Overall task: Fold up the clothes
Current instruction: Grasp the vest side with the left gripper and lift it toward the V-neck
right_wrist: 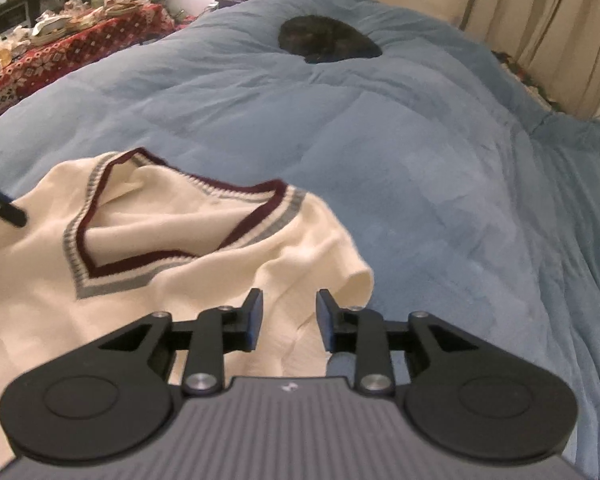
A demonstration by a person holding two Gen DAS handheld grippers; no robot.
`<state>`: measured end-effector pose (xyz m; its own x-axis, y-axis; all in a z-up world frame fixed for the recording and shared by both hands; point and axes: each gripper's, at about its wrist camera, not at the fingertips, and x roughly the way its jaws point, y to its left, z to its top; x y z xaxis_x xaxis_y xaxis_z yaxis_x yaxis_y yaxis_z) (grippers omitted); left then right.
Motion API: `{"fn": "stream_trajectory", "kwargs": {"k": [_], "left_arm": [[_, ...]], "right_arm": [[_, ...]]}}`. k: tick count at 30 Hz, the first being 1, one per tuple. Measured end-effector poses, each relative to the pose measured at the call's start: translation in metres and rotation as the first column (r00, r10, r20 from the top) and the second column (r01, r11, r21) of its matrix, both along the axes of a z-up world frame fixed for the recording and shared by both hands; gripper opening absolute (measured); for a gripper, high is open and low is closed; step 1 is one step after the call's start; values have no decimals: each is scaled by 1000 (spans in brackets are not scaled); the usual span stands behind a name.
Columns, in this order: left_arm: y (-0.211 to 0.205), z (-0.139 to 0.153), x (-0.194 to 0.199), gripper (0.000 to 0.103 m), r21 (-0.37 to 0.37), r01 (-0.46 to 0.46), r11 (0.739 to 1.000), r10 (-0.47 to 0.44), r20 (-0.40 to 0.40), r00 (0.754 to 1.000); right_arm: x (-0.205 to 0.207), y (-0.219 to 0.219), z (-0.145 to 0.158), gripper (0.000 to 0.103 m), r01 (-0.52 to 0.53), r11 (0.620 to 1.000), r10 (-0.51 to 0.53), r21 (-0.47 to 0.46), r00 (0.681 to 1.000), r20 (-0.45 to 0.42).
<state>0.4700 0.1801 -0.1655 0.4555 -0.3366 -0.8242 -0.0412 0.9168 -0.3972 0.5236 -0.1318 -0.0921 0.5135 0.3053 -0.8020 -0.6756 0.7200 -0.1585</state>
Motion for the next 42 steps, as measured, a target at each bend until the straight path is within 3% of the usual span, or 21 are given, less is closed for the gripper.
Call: {"fn": "stream_trajectory", "kwargs": {"k": [5,11,16,21,23,24,25,26,27,33,35,38,42], "left_arm": [[4,4,-5,54,-11,5,1000,-5,-13,1000],[10,-4,-24,56,8,-7,1000,7,-35,999],[12,-1,-44,56,-7,-38,999,37,-50,998],[20,-18,-52,59,-42,-68,997,63,-116,991],[19,-21,-51,55,-49,-75,996,68,-117,991],[17,-21,-50,47,-48,-76,996,70,-117,991],[15,-21,-50,30,-62,-74,995,67,-115,991],[12,-21,-50,22,-85,-69,994,59,-116,992],[9,-20,-51,11,-100,-67,993,55,-116,992],[-5,8,-87,8,-133,-1,991,-12,-96,995],[-17,15,-107,8,-120,68,990,-83,-122,989],[-41,11,-143,8,-115,201,973,-221,-216,951],[-52,-11,-185,8,-170,198,965,-246,-346,905]], "right_arm": [[3,-20,-5,33,87,996,-87,3,996,-34],[6,-69,-9,33,280,952,-251,128,946,-204],[-22,-86,4,33,287,941,-241,180,941,-237],[-32,-84,-14,36,269,956,-230,115,934,-274],[-28,-83,-19,35,285,952,-246,110,930,-274],[-27,-83,-21,31,293,949,-253,114,927,-277],[-28,-83,-21,23,298,947,-254,123,925,-284],[-30,-83,-21,7,297,946,-249,132,923,-292],[-32,-82,-21,7,297,945,-245,140,922,-301],[-71,-88,-1,6,286,949,-228,135,915,-333],[-90,-95,2,6,294,949,-230,116,894,-385],[-127,-108,-4,6,310,949,-245,60,843,-479],[-169,-124,-14,6,333,943,-286,-20,776,-562]]}}
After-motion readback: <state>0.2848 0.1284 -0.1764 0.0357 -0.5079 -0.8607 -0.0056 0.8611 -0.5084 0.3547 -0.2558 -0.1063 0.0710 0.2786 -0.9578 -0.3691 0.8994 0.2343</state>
